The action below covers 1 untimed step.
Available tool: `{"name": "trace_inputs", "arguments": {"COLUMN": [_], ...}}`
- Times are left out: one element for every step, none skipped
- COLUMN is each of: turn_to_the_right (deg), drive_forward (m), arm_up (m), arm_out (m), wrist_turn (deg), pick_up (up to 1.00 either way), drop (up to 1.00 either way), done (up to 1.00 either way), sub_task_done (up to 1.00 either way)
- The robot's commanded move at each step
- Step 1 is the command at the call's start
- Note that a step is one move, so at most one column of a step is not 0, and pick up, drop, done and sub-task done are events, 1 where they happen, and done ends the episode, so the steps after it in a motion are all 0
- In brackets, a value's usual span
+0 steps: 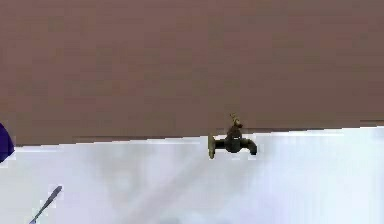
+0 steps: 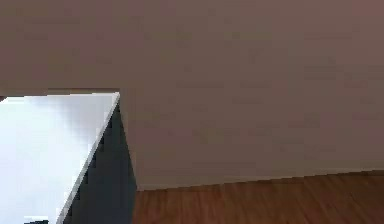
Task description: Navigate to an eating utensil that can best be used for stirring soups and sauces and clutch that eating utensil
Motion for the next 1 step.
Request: {"name": "trace_inputs", "arguments": {"turn_to_the_right": [-45.0], "drive_forward": [0.00], "arm_up": [0.00], "arm_out": [0.00], "wrist_turn": [0.0], "pick_up": [0.00], "drop": [0.00], "done": [0.00], "sub_task_done": [0.00]}}
